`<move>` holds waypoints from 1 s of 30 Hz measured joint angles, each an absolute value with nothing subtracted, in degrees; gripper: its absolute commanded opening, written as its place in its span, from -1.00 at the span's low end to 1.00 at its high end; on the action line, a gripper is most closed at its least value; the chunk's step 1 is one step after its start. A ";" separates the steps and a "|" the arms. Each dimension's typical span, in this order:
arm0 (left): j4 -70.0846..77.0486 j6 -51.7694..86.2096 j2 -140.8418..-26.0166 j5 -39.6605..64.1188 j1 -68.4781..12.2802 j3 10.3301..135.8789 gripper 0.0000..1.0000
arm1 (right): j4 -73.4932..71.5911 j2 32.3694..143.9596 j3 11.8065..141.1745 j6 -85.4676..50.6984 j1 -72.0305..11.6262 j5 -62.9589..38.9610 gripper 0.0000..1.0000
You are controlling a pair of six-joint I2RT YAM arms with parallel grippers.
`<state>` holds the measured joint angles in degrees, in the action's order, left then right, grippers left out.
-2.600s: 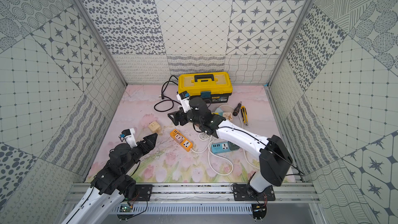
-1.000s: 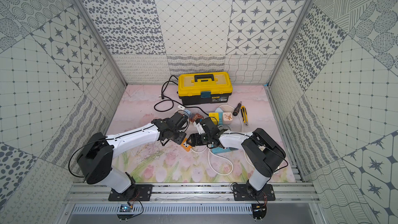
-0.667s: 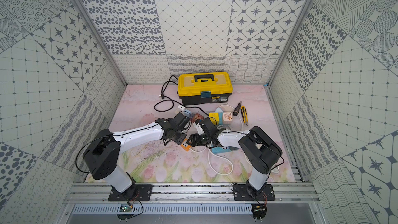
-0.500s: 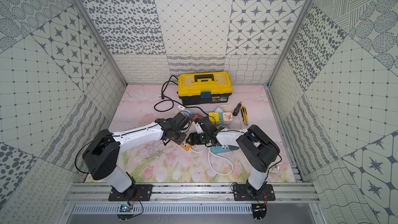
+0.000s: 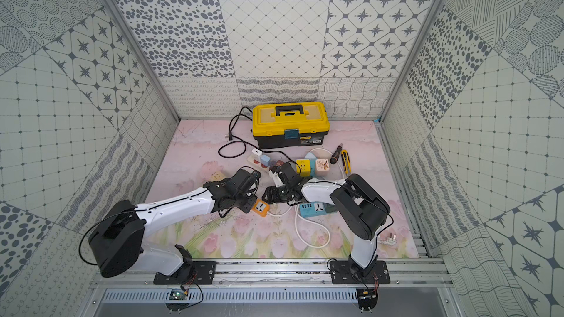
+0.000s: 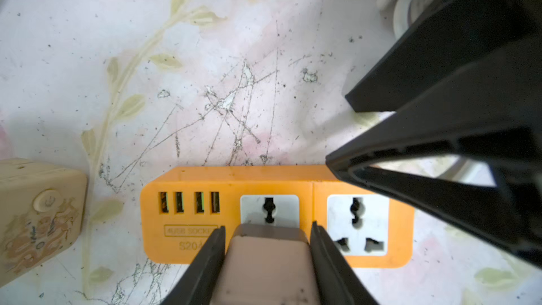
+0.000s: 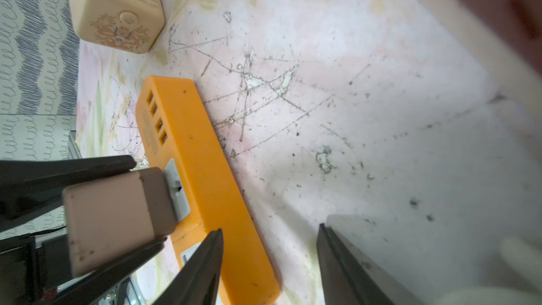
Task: Pull the plug off the socket
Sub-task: Remove the plug from the socket.
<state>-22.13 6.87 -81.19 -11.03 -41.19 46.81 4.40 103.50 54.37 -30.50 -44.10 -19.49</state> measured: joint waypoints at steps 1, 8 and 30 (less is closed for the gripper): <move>-21.65 6.87 -80.73 -11.00 -41.19 46.50 -0.28 | 5.63 103.63 55.00 -29.71 -44.53 -18.70 0.11; -22.09 8.10 -82.89 -10.50 -41.04 48.51 -0.30 | 9.52 104.18 57.36 -26.48 -47.11 -12.99 0.05; -12.64 12.32 -66.96 -6.26 -40.82 39.27 -0.32 | 10.94 96.53 50.09 -25.50 -47.11 -12.99 0.07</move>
